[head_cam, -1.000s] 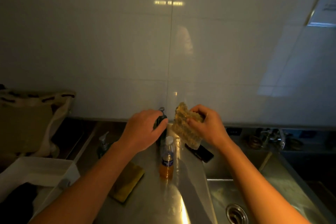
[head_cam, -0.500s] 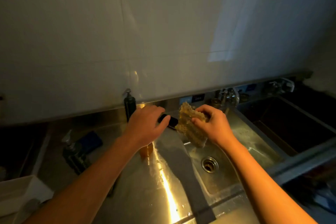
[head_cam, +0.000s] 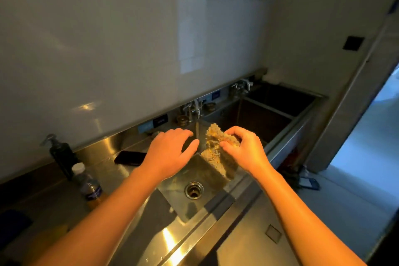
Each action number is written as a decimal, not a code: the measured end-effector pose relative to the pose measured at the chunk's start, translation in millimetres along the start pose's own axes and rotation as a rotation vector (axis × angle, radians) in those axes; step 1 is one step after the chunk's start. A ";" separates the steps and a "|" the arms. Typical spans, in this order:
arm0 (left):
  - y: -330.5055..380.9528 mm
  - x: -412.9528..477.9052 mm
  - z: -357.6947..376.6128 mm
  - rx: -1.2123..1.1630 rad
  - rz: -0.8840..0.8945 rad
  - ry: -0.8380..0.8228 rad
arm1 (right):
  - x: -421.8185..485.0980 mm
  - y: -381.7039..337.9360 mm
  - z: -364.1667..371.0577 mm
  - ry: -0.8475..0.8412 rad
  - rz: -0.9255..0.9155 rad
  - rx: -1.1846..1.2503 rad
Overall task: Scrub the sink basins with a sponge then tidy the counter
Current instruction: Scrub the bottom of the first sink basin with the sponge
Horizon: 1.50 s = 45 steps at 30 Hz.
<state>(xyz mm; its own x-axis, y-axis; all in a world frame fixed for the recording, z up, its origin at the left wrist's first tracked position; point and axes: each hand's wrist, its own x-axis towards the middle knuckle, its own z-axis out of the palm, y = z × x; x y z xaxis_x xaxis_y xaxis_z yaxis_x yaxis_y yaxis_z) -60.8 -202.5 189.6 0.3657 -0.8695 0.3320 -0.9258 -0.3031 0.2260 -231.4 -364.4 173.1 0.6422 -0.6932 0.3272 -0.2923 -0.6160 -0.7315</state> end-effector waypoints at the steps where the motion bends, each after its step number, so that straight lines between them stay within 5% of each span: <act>1: 8.8 4.0 3.9 -0.001 0.000 -0.005 | 0.2 6.0 -8.1 0.003 0.004 0.003; 16: 76.0 32.8 65.7 0.028 -0.080 -0.097 | 13.0 88.5 -53.3 -0.044 0.056 0.078; 36: 32.1 207.0 144.0 -0.130 0.063 -0.098 | 147.6 141.9 -51.5 0.028 0.195 -0.003; 45: 5.9 256.8 159.7 -0.145 -0.070 -0.060 | 221.9 177.8 -35.8 -0.068 0.120 0.016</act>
<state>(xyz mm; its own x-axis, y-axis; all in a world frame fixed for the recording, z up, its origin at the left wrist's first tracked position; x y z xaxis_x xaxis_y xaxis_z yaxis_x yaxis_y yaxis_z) 12.4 -489.8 130.0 0.4188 -0.8710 0.2569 -0.8730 -0.3082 0.3780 -166.2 -641.1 137.1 0.6497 -0.7345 0.1959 -0.3592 -0.5238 -0.7724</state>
